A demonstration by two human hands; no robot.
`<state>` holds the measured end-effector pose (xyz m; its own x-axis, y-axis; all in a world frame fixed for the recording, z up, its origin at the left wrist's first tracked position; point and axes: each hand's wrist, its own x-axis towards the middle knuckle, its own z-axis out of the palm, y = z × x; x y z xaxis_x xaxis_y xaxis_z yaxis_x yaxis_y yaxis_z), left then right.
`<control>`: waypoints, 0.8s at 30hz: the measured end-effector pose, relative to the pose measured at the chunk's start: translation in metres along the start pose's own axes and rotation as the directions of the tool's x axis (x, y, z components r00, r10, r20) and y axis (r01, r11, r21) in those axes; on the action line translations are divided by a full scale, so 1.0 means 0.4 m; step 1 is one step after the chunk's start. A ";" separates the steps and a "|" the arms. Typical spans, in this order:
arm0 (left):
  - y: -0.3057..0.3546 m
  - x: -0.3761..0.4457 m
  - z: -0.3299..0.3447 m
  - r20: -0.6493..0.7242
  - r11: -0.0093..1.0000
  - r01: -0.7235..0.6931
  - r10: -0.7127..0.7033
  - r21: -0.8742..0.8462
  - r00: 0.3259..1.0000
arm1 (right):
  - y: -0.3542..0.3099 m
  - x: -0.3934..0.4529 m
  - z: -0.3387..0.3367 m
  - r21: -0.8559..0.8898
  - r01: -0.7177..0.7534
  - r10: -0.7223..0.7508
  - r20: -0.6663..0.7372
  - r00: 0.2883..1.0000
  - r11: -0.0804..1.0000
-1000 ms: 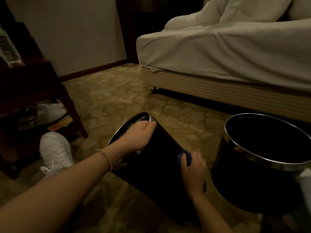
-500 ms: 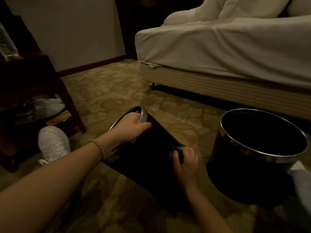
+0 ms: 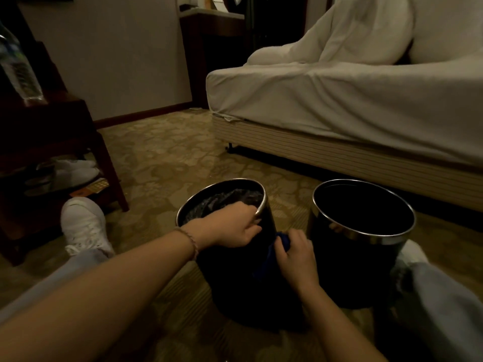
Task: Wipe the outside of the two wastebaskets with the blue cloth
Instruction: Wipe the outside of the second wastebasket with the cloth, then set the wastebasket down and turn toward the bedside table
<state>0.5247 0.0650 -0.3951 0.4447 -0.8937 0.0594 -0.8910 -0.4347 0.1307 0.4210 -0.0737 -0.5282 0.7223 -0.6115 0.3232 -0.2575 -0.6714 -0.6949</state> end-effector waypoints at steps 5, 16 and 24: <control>0.115 -0.030 0.030 0.111 0.985 -0.061 0.044 0.162 0.993 | -0.022 -0.058 -0.150 -0.115 0.008 -0.004 0.041 0.999 0.993; 0.110 -0.109 -0.193 0.194 0.882 -0.124 0.038 0.454 0.980 | -0.180 -0.069 -0.302 -0.337 0.228 -0.198 0.123 0.973 0.913; 0.051 -0.440 -0.496 0.024 0.936 -0.007 -0.001 0.352 1.000 | -0.483 -0.063 -0.352 -0.337 0.467 -0.410 0.227 0.883 0.818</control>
<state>0.4464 0.2355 -0.2065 0.4436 -0.8955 0.0353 -0.8692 -0.4395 -0.2266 0.3622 0.0124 -0.3115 0.8894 -0.1694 0.4246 -0.0900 -0.9755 -0.2006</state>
